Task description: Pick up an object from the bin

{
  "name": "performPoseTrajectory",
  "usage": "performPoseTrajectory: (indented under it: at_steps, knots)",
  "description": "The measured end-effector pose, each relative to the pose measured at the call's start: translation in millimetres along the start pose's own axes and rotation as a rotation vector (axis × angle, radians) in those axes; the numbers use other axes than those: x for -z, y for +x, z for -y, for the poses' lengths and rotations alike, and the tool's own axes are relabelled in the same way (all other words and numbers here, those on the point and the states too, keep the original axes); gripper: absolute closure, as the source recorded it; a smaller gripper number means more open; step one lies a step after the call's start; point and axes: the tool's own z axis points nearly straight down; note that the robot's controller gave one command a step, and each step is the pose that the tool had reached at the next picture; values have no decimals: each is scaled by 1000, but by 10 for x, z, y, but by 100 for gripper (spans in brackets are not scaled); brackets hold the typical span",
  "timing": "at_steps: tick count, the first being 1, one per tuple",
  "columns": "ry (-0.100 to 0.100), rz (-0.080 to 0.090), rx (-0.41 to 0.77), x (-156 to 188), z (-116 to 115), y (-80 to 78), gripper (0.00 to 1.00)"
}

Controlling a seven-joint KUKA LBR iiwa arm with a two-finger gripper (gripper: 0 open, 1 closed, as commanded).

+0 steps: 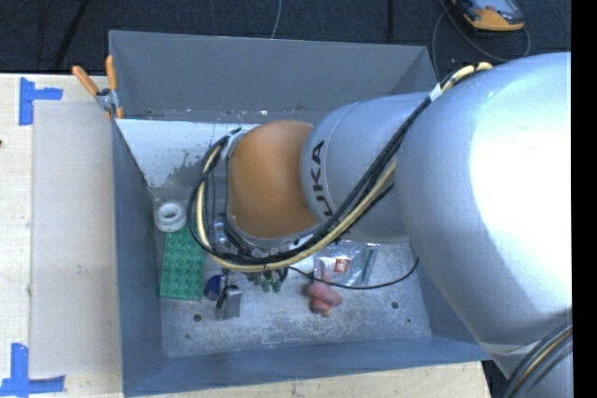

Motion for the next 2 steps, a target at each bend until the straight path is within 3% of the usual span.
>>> performPoseTrajectory:
  at_steps: [1, 2]
  knots:
    - [2, -1, 80, -40, 235, -5, 0]
    - [0, -4, 84, -46, 150, 111, 0]
